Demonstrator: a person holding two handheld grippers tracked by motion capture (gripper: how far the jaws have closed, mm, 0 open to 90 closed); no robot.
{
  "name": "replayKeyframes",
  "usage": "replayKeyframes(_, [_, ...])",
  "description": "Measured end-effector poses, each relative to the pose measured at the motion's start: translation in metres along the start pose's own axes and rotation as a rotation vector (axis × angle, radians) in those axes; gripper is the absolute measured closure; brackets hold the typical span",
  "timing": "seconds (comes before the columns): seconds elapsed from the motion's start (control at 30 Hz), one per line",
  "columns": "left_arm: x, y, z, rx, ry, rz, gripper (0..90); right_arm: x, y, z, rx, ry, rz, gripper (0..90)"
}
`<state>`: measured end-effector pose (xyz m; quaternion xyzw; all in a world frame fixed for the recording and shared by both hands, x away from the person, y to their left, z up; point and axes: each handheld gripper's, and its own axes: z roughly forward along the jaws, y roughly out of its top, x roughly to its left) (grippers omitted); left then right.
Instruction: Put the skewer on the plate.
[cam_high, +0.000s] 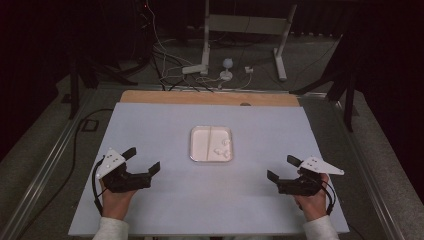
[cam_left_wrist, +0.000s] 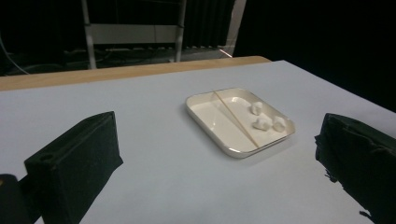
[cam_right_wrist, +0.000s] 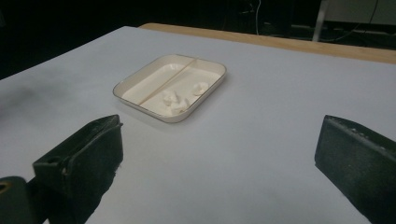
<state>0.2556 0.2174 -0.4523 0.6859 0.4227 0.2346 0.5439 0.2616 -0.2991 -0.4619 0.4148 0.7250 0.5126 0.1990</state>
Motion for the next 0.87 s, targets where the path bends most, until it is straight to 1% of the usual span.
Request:
replayKeyframes(0.03, [0.000,-0.001,-0.001,-0.005,0.003,0.006,0.7,0.000,-0.001,-0.002,-0.007,-0.006,-0.002,1.2])
replayKeyframes(0.13, [0.002,-0.004,-0.005,-0.020,0.004,0.008,0.7,-0.003,-0.004,-0.006,-0.017,-0.013,-0.003,1.2])
replayKeyframes(0.27, [0.004,-0.008,-0.011,-0.040,0.015,0.003,0.7,-0.008,-0.010,-0.009,-0.014,-0.032,0.009,1.2])
replayKeyframes(0.4, [0.006,-0.011,-0.015,-0.040,0.026,0.013,0.7,-0.009,-0.012,-0.009,-0.011,-0.035,0.007,1.1])
replayKeyframes(0.47, [0.007,-0.011,-0.017,-0.046,0.029,0.010,0.7,-0.009,-0.013,-0.008,-0.009,-0.035,0.005,1.1])
replayKeyframes(0.6, [0.008,-0.012,-0.020,-0.054,0.042,0.011,0.7,-0.007,-0.013,-0.007,0.000,-0.043,-0.012,1.1])
replayKeyframes(0.73, [0.009,-0.014,-0.021,-0.045,0.057,0.017,0.7,-0.006,-0.013,-0.005,0.006,-0.041,-0.017,1.1])
replayKeyframes(0.87, [0.011,-0.015,-0.021,-0.041,0.060,0.016,0.7,-0.006,-0.014,-0.002,0.013,-0.041,-0.015,1.1])
